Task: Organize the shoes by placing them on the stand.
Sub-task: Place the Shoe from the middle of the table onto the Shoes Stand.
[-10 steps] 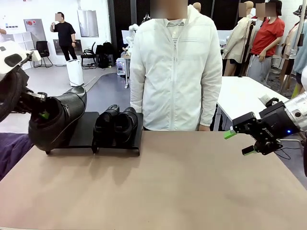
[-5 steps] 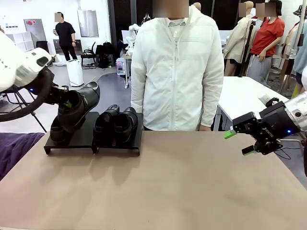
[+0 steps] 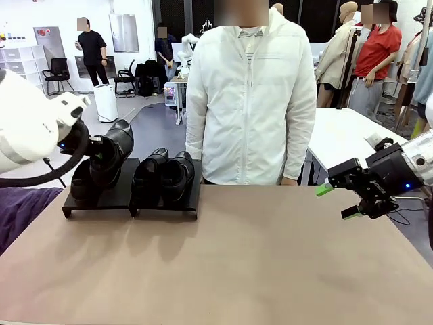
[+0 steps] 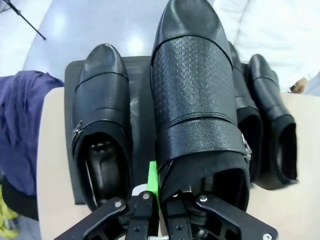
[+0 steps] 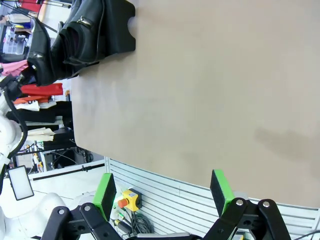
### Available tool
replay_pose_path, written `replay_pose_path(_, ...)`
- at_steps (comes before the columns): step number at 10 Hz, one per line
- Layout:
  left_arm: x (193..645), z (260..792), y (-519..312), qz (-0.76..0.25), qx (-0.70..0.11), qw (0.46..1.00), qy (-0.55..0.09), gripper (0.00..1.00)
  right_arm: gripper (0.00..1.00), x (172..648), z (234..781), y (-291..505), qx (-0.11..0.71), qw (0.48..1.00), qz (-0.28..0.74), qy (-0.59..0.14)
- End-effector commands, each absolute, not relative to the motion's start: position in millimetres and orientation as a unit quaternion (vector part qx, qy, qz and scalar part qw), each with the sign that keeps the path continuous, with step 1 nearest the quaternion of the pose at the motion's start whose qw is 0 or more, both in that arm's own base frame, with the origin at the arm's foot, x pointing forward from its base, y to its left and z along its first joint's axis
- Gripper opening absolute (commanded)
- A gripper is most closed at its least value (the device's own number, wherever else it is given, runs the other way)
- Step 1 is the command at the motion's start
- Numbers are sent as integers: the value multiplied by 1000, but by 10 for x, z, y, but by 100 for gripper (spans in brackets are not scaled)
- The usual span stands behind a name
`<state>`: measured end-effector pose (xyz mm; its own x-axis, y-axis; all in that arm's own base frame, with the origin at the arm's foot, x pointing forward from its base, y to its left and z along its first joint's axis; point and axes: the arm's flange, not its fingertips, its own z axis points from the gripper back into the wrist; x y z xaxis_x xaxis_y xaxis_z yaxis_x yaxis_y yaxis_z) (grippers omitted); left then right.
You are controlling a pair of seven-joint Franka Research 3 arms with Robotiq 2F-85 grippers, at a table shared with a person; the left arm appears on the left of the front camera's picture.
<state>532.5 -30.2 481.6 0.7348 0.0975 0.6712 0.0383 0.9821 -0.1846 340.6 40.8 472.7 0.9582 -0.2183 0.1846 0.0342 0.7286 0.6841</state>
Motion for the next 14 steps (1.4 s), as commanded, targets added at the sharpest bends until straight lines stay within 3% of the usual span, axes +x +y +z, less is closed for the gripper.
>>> replay_pose_path(1, 5466, 4730, -256, 20, -92, 924, -370, 0, 100, 3418, 4739, 425, 374, 916, -72, -128)
replay_pose_path(13, 5726, 4273, -319, 34, -42, 931, -361, 0, 100, 3418, 4739, 425, 374, 916, -72, -128)
replay_pose_path(14, 5724, 4259, -330, 32, -43, 932, -358, 52, 100, 3418, 4739, 425, 374, 916, -72, -128)
